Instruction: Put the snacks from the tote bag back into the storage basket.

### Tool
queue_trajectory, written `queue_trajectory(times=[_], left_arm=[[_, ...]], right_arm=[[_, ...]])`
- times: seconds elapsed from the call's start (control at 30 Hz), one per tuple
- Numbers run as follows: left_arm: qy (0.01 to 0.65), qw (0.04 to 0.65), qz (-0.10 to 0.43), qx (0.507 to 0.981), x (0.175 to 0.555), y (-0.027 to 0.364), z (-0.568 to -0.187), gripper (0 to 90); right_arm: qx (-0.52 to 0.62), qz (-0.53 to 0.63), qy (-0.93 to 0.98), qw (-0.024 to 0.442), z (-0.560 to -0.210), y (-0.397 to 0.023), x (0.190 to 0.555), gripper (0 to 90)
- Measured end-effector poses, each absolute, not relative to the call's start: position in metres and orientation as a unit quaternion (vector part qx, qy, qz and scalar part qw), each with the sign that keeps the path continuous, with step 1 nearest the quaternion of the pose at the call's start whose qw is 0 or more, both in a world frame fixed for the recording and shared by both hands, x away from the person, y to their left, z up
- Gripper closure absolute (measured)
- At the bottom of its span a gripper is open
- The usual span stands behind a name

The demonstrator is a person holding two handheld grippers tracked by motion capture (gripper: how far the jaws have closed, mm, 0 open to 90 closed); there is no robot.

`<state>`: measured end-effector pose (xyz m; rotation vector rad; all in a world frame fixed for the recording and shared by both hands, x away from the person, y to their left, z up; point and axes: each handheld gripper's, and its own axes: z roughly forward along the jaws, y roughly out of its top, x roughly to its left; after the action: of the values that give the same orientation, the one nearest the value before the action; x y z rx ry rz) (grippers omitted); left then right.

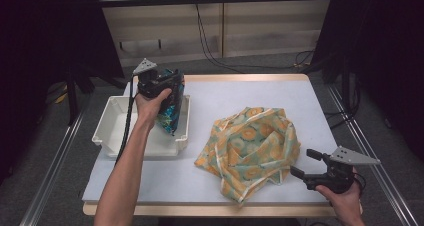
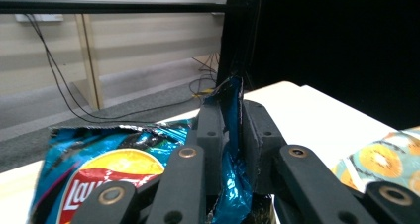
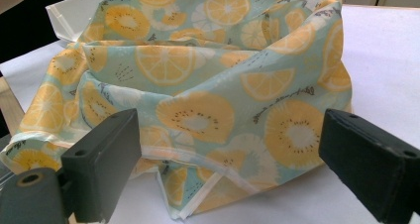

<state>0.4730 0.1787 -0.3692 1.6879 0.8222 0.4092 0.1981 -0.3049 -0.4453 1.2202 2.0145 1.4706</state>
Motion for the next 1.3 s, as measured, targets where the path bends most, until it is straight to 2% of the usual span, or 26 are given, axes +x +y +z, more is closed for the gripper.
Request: queue_trajectory(times=[0.13,0.2,0.27,0.3,0.5,0.77,1.03,1.13,1.23,1.3], left_arm=[[0.346,0.568,0.155,0.73,0.472,0.178,-0.371,73.8],[0.35,0.563,0.147,0.734,0.472,0.175,-0.373,66.4],[0.347,0.559,0.15,0.738,0.472,0.174,-0.373,64.7],[0.345,0.562,0.147,0.737,0.472,0.174,-0.373,58.8],[0.339,0.554,0.146,0.746,0.466,0.171,-0.371,49.4],[0.325,0.545,0.145,0.759,0.461,0.166,-0.377,46.2],[0.32,0.559,0.144,0.751,0.455,0.178,-0.37,35.1],[0.311,0.565,0.145,0.751,0.449,0.185,-0.365,35.2],[0.301,0.57,0.141,0.752,0.438,0.194,-0.363,44.8],[0.292,0.575,0.137,0.752,0.43,0.201,-0.364,54.2]], right_arm=[[0.432,0.521,0.713,0.181,-0.446,-0.304,0.198,8.5],[0.43,0.519,0.716,0.181,-0.446,-0.304,0.199,8.8],[0.43,0.519,0.716,0.18,-0.446,-0.304,0.2,8.9],[0.43,0.519,0.716,0.181,-0.446,-0.304,0.199,8.9],[0.431,0.519,0.715,0.183,-0.446,-0.305,0.199,8.9],[0.431,0.519,0.715,0.184,-0.446,-0.304,0.199,9.1],[0.431,0.519,0.716,0.183,-0.446,-0.305,0.199,9.0],[0.43,0.519,0.715,0.183,-0.446,-0.305,0.199,9.0],[0.432,0.521,0.713,0.183,-0.446,-0.304,0.198,9.1],[0.43,0.52,0.715,0.183,-0.446,-0.305,0.198,9.0]])
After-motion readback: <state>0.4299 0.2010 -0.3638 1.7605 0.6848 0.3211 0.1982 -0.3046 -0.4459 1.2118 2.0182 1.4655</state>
